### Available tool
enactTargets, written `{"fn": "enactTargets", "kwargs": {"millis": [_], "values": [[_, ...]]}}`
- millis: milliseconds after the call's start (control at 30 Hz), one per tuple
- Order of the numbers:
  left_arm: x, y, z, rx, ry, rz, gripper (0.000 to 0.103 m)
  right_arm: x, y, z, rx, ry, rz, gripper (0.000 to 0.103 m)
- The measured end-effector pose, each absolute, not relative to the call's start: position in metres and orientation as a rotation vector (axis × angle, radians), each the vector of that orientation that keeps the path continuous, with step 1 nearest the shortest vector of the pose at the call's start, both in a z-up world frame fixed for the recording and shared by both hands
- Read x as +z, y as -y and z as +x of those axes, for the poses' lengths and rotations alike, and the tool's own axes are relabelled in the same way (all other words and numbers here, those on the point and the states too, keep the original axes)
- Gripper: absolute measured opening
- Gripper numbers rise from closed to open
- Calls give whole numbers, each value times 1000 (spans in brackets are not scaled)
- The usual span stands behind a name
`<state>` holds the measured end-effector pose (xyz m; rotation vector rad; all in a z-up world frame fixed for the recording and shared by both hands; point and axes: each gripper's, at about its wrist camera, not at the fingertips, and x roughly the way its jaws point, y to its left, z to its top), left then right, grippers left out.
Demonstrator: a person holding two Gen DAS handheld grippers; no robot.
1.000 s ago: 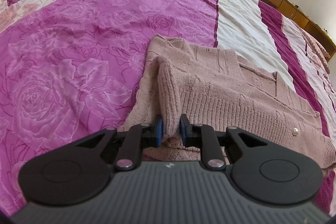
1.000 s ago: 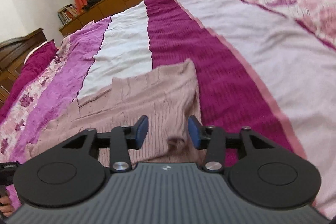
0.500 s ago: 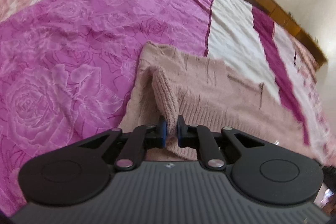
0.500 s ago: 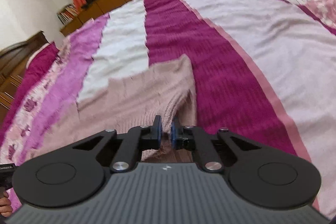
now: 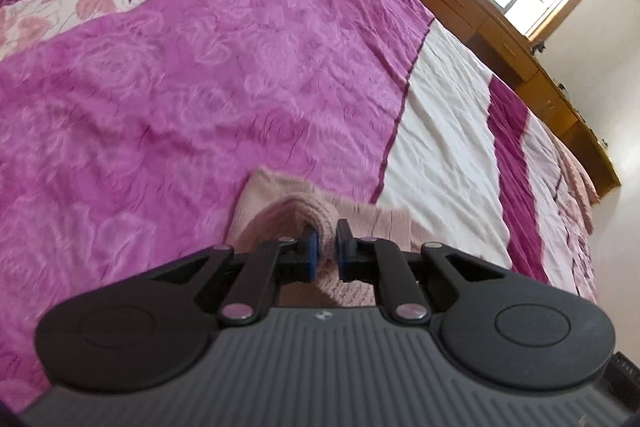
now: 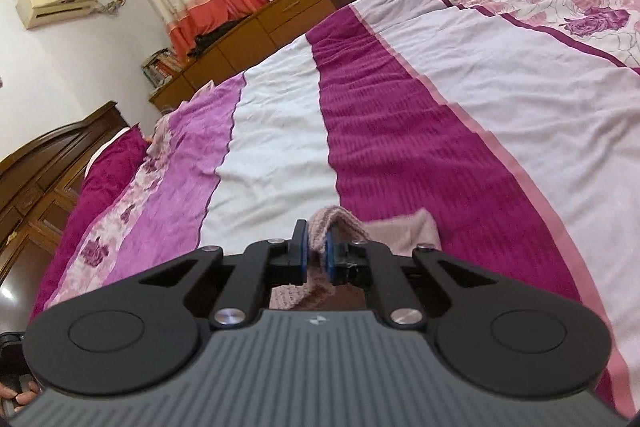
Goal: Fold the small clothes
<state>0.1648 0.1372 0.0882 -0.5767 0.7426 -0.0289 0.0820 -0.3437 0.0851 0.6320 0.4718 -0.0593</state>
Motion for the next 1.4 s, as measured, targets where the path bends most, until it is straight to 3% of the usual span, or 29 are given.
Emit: {"fn": "enactTargets", "kwargs": {"millis": [333, 400, 500, 533, 567, 667, 1033, 1267, 1333, 1400], "values": [[50, -124, 213, 43, -803, -522, 14, 26, 352, 142, -172, -547, 718, 12], [48, -119, 214, 33, -798, -471, 18, 16, 352, 146, -174, -559, 723, 21], [49, -116, 213, 62, -788, -403, 38, 12, 349, 147, -174, -537, 683, 36], [51, -115, 214, 68, -779, -389, 41, 14, 348, 146, -179, -532, 659, 46], [53, -116, 213, 72, -769, -377, 42, 18, 345, 146, -196, -527, 624, 54], [60, -116, 211, 70, -751, -365, 44, 25, 342, 142, -215, -500, 557, 59], [63, -115, 196, 87, -792, -289, 45, 43, 326, 111, -197, -488, 433, 62], [36, -105, 199, 71, -870, -174, 45, 26, 304, 122, -130, -630, 294, 62], [26, -101, 200, 79, -872, -122, 59, 15, 300, 130, -135, -684, 252, 63], [22, -101, 200, 83, -866, -106, 61, 10, 296, 130, -133, -673, 216, 65]]}}
